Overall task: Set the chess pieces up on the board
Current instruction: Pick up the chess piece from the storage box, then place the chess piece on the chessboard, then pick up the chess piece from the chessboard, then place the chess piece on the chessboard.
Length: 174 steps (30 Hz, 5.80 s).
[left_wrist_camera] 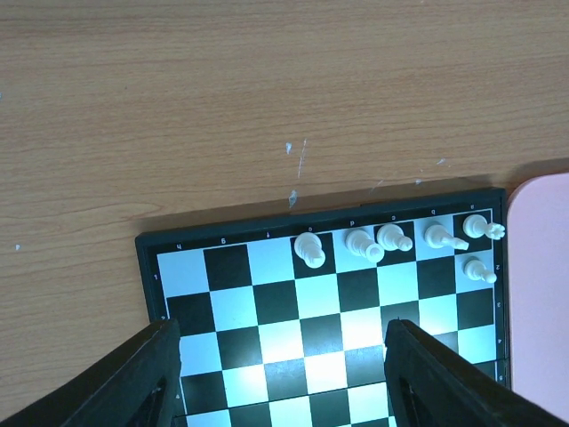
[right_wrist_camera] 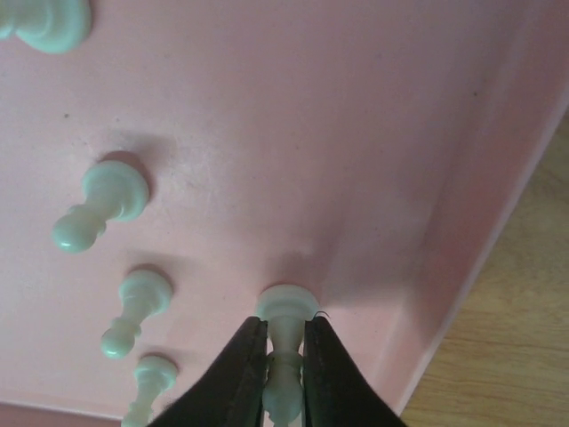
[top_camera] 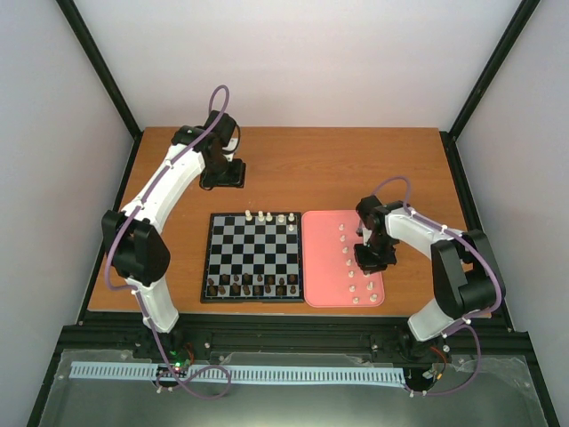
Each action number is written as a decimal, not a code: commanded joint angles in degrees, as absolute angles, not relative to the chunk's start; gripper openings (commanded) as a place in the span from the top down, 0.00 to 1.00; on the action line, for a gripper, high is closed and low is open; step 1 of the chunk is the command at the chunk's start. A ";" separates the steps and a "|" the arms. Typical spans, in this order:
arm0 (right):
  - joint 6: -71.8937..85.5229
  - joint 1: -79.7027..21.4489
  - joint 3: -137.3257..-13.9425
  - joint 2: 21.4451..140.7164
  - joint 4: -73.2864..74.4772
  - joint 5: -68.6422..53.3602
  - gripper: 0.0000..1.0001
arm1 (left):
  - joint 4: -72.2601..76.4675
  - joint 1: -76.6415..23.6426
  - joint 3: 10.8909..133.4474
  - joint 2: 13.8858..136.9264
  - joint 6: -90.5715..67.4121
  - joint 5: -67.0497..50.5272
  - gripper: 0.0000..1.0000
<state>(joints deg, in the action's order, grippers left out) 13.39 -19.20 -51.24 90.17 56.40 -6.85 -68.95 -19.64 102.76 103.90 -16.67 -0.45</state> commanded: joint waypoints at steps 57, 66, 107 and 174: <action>9.90 -51.50 -128.94 136.04 75.30 -12.16 0.54 | -65.49 -5.82 83.17 82.83 -18.99 -1.89 0.35; 10.72 -49.58 -125.68 122.30 76.31 -10.57 0.48 | -65.83 -7.28 80.39 81.22 -18.53 -10.53 0.40; 8.01 -17.58 -68.15 86.71 63.22 -8.00 0.41 | -51.03 -34.72 75.07 104.21 -29.28 -4.93 0.73; 7.03 -17.28 -68.23 87.98 62.78 -9.89 0.40 | -61.08 -19.69 93.47 112.70 -17.43 -0.64 0.95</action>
